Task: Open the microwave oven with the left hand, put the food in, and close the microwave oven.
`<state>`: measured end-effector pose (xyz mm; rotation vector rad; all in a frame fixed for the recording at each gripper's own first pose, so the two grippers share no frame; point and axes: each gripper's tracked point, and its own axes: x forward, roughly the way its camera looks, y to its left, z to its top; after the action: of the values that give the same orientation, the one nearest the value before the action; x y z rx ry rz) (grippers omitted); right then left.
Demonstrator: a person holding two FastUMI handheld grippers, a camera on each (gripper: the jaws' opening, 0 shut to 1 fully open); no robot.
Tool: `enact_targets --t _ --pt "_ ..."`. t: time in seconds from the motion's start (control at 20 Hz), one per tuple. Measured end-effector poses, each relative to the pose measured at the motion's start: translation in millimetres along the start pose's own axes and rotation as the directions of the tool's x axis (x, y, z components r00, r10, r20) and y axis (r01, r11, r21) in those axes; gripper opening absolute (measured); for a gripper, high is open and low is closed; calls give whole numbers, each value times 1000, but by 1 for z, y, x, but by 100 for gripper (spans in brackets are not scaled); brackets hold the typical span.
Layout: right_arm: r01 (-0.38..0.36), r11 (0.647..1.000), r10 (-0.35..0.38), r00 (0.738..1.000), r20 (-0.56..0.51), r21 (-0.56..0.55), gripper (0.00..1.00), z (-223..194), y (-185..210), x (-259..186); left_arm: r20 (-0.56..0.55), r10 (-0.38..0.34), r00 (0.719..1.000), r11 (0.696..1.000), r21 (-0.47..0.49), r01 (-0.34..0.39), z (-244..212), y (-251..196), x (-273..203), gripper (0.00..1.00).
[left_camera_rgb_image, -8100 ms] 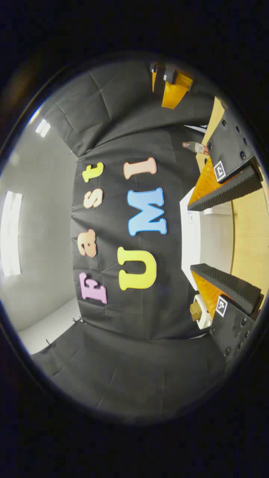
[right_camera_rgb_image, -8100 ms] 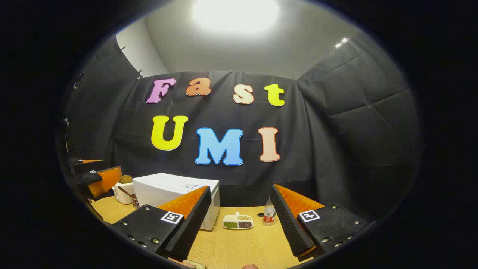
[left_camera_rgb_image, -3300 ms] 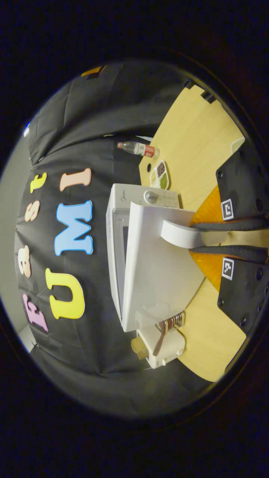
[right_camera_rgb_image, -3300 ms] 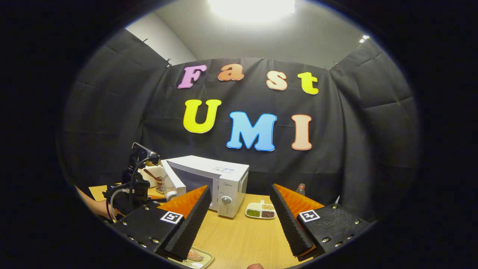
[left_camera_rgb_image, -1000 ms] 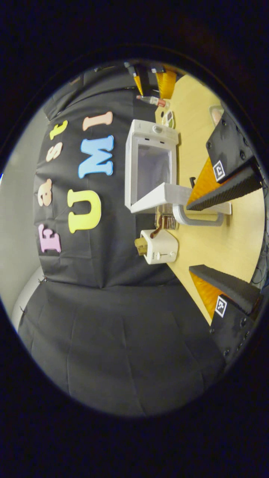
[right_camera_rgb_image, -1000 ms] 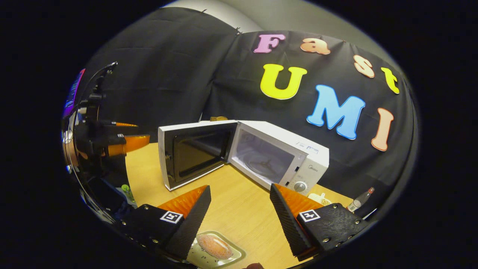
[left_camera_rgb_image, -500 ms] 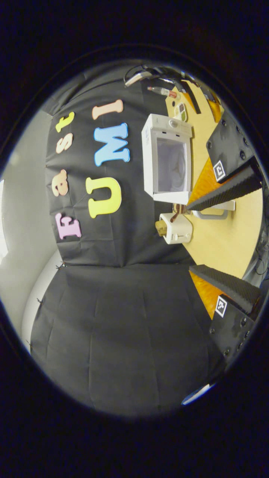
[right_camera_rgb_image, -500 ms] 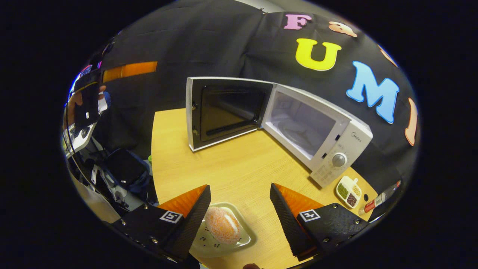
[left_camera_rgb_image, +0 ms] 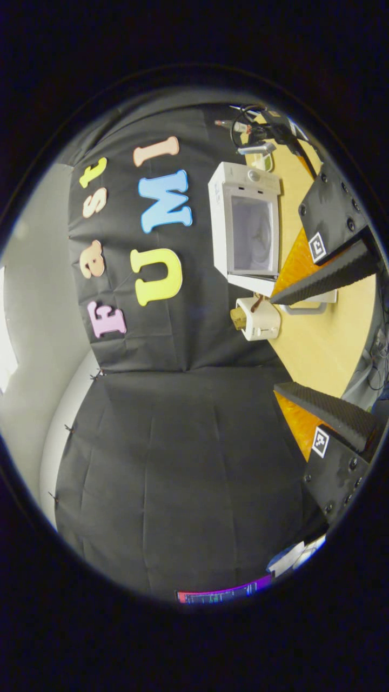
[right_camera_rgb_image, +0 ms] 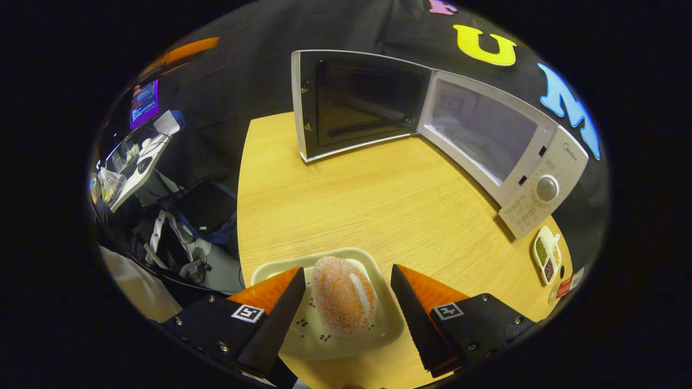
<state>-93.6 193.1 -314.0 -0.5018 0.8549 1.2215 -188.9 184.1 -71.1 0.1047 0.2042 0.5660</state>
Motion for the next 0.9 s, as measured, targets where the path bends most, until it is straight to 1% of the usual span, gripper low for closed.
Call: enact_targets --t 0.15,0.2,0.3,0.4,0.45,0.5,0.55,0.6,0.75,0.85,0.9 --pt "-19 1000 18 999 -40 -14 98 -16 1 5 -7 15 1000 1000 -10 -15 0 1 0 95" --pt "-18 1000 18 999 -50 -15 98 -20 0 8 -10 19 1000 1000 -12 -19 0 1 0 94" --pt "-12 1000 11 998 -69 -23 98 -28 -2 11 -13 24 1000 1000 -19 -24 0 1 -1 95" --pt "-28 999 27 996 -89 -18 88 -35 5 13 -15 31 999 999 -29 -32 2 1 1 95" --pt "-24 999 22 996 -88 -30 83 -33 4 10 -15 35 999 999 -34 -36 2 -1 1 94" --pt "-19 999 15 997 -78 -47 77 -32 4 12 -13 40 999 999 -34 -41 3 0 2 95" --pt "-9 998 5 998 -61 -63 76 -28 2 10 -9 47 999 998 -30 -48 6 1 2 95" --pt "1 997 -4 999 -38 -74 73 -23 0 7 -1 53 999 998 -24 -53 9 2 3 93" --pt "40 995 -37 999 40 -87 72 1 -9 -9 21 63 998 998 -9 -63 22 1 4 95" --pt "73 993 -65 993 95 -89 72 21 -19 -21 35 58 998 998 -11 -57 30 -3 8 94" --pt "94 992 -83 989 120 -87 72 31 -24 -25 40 50 998 999 -14 -49 31 -7 11 96"
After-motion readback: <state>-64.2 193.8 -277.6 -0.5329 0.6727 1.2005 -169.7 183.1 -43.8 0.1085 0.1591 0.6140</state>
